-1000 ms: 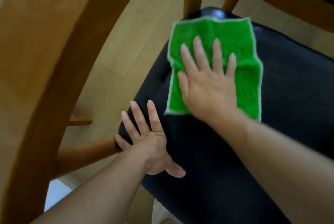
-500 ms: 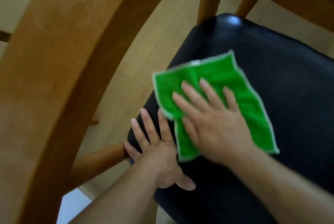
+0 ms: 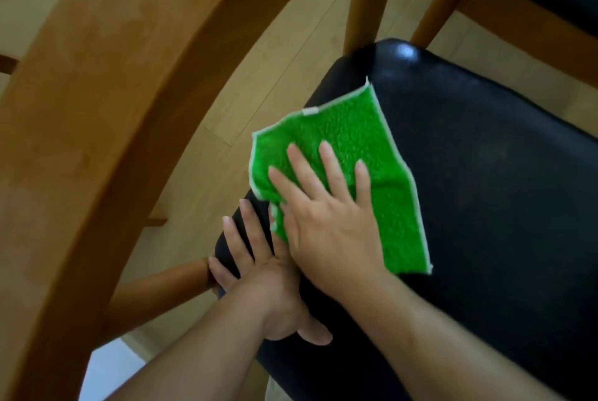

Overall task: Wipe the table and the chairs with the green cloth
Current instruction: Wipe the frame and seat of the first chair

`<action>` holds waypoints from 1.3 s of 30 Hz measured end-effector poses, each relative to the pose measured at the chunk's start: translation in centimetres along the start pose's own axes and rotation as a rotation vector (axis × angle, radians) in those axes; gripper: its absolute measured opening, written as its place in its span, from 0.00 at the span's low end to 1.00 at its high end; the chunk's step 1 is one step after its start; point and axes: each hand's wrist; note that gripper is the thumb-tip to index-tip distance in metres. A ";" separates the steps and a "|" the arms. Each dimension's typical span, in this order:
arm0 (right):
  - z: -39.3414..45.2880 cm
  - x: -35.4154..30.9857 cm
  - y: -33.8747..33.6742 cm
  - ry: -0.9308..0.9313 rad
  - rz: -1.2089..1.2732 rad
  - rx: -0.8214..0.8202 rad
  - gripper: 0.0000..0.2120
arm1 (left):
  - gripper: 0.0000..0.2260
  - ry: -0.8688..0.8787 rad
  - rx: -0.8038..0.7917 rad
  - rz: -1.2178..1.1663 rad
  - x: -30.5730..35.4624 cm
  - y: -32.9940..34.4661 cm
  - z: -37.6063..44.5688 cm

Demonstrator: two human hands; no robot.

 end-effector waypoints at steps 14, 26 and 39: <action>6.4 9.3 -5.2 0.275 0.074 0.101 0.26 | 0.76 0.069 -0.005 -0.071 0.4 0.1 -0.6; -7.8 4.1 2.7 0.117 -0.051 -0.023 0.27 | 0.73 0.109 -0.083 -0.081 -0.1 -0.3 -0.1; 5.0 8.5 -4.8 0.360 0.081 0.085 0.27 | 0.79 -0.063 -0.025 -0.055 0.5 0.5 1.0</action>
Point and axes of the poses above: each hand's wrist, its own z-axis towards the middle knuckle, its own y-axis out of the palm, x = y × z, and after that the axes turned 14 degrees about -x, right-handed
